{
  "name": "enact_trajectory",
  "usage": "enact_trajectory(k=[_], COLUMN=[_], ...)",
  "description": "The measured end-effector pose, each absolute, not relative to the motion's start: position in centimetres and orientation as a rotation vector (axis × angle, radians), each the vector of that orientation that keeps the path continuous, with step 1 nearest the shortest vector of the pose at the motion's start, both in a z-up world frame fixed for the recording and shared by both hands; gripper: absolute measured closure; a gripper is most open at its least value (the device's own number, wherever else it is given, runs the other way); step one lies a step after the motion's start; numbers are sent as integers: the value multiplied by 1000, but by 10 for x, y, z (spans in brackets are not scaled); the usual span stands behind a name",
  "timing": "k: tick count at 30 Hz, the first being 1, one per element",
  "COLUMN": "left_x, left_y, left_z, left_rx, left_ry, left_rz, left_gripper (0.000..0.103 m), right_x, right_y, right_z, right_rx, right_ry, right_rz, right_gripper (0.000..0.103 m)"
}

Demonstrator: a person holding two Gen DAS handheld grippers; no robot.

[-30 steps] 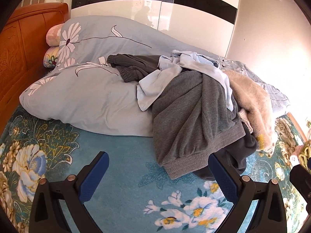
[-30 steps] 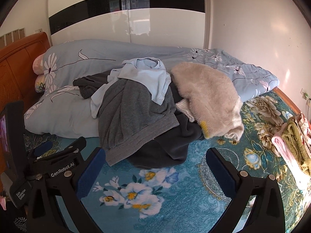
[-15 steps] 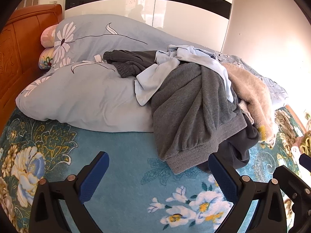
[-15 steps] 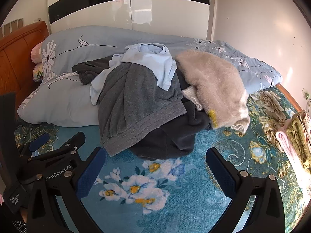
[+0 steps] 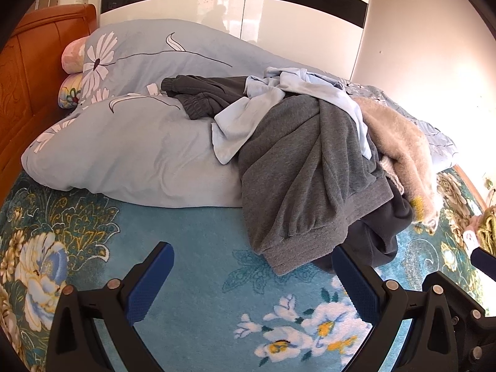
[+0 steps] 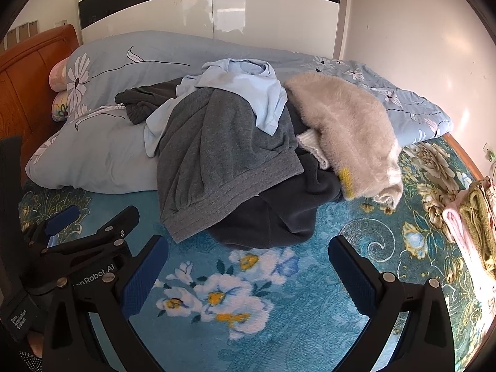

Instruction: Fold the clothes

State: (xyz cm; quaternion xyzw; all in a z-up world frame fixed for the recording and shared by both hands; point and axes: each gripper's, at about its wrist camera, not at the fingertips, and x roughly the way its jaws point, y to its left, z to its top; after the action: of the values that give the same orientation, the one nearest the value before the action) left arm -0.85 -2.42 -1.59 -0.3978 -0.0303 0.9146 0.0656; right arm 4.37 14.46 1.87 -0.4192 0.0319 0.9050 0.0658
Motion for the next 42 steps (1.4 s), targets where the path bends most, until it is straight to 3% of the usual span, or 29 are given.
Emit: enact_trajectory(k=[25, 34, 37, 42], left_x=[-26, -140, -195, -259], left_y=[-9, 61, 77, 62], left_z=[-22, 44, 50, 30], left_rx=[-1207, -979, -1114, -1345], left_ry=[-83, 59, -45, -448], left_rz=[2731, 2616, 2571, 2468], left_gripper=[0, 0, 0, 1], right_x=[50, 88, 103, 129], right_y=[157, 201, 213, 222], right_z=[3, 0, 2, -1], right_rx=[-1329, -1339, -1310, -1300], right_ry=[112, 210, 295, 262], right_rz=[2688, 2582, 2563, 2517], right_gripper=[0, 0, 0, 0])
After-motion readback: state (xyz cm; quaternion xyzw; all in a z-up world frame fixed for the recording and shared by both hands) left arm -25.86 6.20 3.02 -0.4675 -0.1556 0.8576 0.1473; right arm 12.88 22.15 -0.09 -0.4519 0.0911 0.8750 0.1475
